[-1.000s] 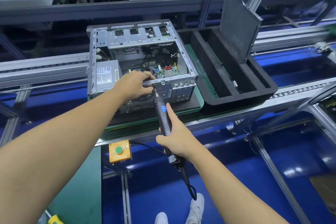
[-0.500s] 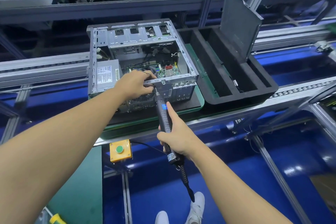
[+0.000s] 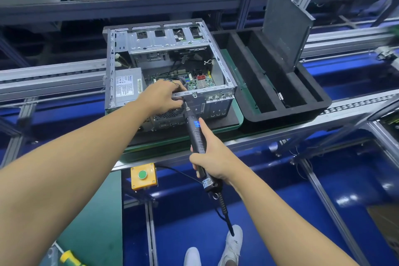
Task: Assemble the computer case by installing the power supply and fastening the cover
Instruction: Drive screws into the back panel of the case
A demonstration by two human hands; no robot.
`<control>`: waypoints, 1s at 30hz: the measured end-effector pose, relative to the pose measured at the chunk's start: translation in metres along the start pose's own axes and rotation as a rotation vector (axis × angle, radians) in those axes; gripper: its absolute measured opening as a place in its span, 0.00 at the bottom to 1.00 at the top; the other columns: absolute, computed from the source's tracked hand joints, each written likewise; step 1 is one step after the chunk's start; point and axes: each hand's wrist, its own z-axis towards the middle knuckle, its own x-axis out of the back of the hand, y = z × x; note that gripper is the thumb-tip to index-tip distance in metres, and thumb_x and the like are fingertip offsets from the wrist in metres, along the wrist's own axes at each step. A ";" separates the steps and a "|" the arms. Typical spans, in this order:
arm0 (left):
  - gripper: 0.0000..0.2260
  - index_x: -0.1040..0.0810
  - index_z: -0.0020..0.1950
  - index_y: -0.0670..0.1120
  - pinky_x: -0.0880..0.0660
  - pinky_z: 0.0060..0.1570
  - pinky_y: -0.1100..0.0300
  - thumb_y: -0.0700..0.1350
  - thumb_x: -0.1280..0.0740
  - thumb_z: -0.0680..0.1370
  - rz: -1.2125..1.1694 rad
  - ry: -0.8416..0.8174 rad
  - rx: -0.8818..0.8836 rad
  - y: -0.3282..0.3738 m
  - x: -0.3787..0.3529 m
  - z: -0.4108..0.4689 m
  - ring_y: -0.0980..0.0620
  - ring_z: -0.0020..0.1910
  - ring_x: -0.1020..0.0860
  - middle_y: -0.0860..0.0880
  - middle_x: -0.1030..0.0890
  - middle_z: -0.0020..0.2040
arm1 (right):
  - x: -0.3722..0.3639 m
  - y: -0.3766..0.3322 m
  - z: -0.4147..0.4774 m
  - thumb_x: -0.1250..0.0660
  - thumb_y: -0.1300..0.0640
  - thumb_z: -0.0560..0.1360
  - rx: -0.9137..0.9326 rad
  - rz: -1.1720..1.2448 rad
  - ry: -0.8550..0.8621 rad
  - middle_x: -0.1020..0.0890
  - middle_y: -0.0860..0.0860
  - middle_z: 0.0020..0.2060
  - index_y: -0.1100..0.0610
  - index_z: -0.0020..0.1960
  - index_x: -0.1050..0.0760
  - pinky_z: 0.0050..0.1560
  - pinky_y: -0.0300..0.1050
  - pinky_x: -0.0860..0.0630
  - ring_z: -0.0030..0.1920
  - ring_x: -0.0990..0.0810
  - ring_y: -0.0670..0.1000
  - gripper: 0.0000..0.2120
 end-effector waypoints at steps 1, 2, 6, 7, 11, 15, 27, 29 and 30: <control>0.13 0.22 0.60 0.52 0.24 0.47 0.53 0.49 0.30 0.75 -0.004 -0.003 0.003 0.001 0.001 0.000 0.47 0.44 0.22 0.48 0.17 0.54 | 0.001 0.000 0.000 0.34 0.65 0.75 -0.001 0.005 -0.002 0.19 0.55 0.45 0.36 0.83 0.60 0.38 0.49 0.18 0.34 0.20 0.51 0.51; 0.14 0.21 0.60 0.52 0.23 0.49 0.52 0.49 0.30 0.75 -0.007 -0.007 0.007 0.001 0.001 0.000 0.47 0.45 0.21 0.48 0.17 0.54 | 0.001 0.000 0.001 0.34 0.66 0.75 -0.001 0.013 -0.002 0.19 0.55 0.45 0.36 0.83 0.60 0.38 0.49 0.18 0.34 0.20 0.52 0.51; 0.13 0.22 0.60 0.52 0.23 0.46 0.51 0.49 0.30 0.75 0.008 -0.019 0.022 0.002 0.003 0.000 0.48 0.40 0.24 0.47 0.17 0.50 | 0.001 0.003 0.003 0.34 0.66 0.74 -0.003 0.061 0.004 0.20 0.55 0.43 0.36 0.83 0.58 0.37 0.49 0.19 0.34 0.20 0.52 0.51; 0.13 0.21 0.60 0.52 0.23 0.46 0.51 0.49 0.30 0.75 0.007 -0.021 0.020 0.002 0.003 0.000 0.48 0.40 0.24 0.47 0.17 0.50 | 0.000 0.004 0.004 0.33 0.66 0.73 -0.006 0.071 0.007 0.20 0.55 0.43 0.36 0.83 0.58 0.37 0.50 0.19 0.34 0.20 0.52 0.51; 0.14 0.21 0.61 0.49 0.25 0.49 0.53 0.48 0.30 0.76 -0.006 -0.019 -0.007 0.003 0.006 -0.001 0.48 0.44 0.24 0.47 0.18 0.56 | -0.001 0.006 0.007 0.33 0.67 0.72 -0.003 0.137 0.010 0.21 0.55 0.43 0.35 0.82 0.56 0.36 0.50 0.20 0.35 0.20 0.53 0.51; 0.14 0.21 0.62 0.49 0.29 0.45 0.57 0.48 0.29 0.76 -0.007 -0.017 -0.025 0.003 0.006 -0.001 0.50 0.43 0.27 0.48 0.18 0.58 | -0.001 0.008 0.007 0.33 0.65 0.70 0.005 0.148 0.003 0.21 0.55 0.42 0.34 0.82 0.54 0.36 0.50 0.20 0.35 0.20 0.53 0.52; 0.14 0.23 0.62 0.52 0.23 0.52 0.49 0.50 0.31 0.77 -0.001 -0.055 -0.006 0.005 0.008 -0.006 0.47 0.53 0.21 0.48 0.17 0.56 | 0.002 0.014 0.007 0.30 0.64 0.69 -0.002 0.180 -0.011 0.20 0.51 0.40 0.28 0.78 0.50 0.37 0.52 0.19 0.35 0.20 0.54 0.51; 0.15 0.23 0.63 0.52 0.24 0.58 0.50 0.49 0.30 0.77 -0.045 -0.065 -0.002 0.004 0.009 -0.005 0.49 0.59 0.21 0.50 0.19 0.61 | 0.002 0.014 0.006 0.30 0.64 0.70 -0.004 0.174 -0.005 0.19 0.51 0.39 0.28 0.79 0.50 0.37 0.52 0.18 0.35 0.20 0.55 0.51; 0.16 0.23 0.63 0.53 0.25 0.61 0.51 0.48 0.29 0.76 -0.076 -0.072 0.000 0.003 0.009 -0.005 0.50 0.63 0.22 0.51 0.20 0.63 | 0.002 0.013 0.005 0.30 0.64 0.70 -0.005 0.168 -0.005 0.19 0.51 0.39 0.28 0.79 0.51 0.38 0.52 0.18 0.35 0.20 0.55 0.51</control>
